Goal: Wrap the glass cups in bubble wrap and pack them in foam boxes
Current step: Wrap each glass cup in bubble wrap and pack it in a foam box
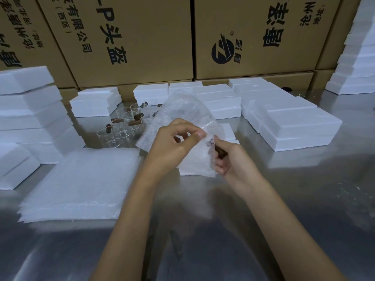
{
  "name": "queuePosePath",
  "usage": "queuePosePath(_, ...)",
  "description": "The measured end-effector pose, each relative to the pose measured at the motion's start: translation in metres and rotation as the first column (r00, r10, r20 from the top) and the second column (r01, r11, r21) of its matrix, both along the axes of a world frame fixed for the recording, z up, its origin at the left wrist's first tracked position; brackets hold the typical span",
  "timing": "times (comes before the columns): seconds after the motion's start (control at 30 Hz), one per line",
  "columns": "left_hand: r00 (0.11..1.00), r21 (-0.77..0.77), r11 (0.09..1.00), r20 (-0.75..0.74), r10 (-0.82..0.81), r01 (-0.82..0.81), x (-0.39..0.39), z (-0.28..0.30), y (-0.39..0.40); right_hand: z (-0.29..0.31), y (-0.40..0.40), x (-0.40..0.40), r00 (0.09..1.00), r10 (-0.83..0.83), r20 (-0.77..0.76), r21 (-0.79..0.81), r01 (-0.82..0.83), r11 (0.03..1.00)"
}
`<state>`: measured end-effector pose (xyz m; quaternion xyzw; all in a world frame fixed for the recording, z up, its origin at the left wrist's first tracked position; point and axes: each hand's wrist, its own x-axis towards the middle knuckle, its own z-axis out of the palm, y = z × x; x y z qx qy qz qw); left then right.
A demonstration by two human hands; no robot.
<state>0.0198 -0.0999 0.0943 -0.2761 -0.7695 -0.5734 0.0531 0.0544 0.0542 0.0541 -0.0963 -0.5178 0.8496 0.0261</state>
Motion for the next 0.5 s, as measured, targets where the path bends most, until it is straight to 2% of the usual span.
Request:
queuePosePath(0.1, 0.994, -0.011, 0.997, 0.074, -0.081, 0.082, 0.001, -0.002, 0.004, 0.003, 0.001, 0.001, 0.998, 0.054, -0.012, -0.228, -0.055, 0.972)
queuePosePath(0.17, 0.983, -0.007, 0.989, 0.115, -0.143, 0.145, 0.003, -0.004, 0.009, 0.004, 0.002, 0.002, 0.992, 0.074, -0.107, -0.278, -0.101, 0.955)
queuePosePath(0.27, 0.955, 0.061, 0.969, 0.166, -0.246, 0.239, 0.004, -0.008, 0.010, 0.004, 0.004, 0.002, 0.975, 0.110, -0.191, -0.227, -0.153, 0.962)
queuePosePath(0.37, 0.920, 0.155, 0.936, 0.189, -0.343, 0.317, 0.005, -0.008, 0.006, 0.008, 0.002, 0.005, 0.973, 0.127, -0.195, -0.108, -0.150, 0.983)
queuePosePath(0.4, 0.947, 0.214, 0.945, 0.155, -0.282, 0.247, 0.004, -0.007, 0.005, 0.008, 0.000, 0.004, 0.984, 0.090, -0.155, -0.124, -0.109, 0.986)
queuePosePath(0.47, 0.999, 0.317, 0.948, 0.039, 0.025, -0.036, -0.003, -0.005, 0.000, -0.004, 0.005, 0.006, 0.998, 0.007, -0.070, -0.134, -0.016, 0.991)
queuePosePath(0.5, 0.983, 0.331, 0.928, -0.014, 0.184, -0.169, -0.007, -0.006, -0.003, -0.005, 0.005, 0.005, 0.999, 0.024, -0.027, -0.094, -0.026, 0.995)
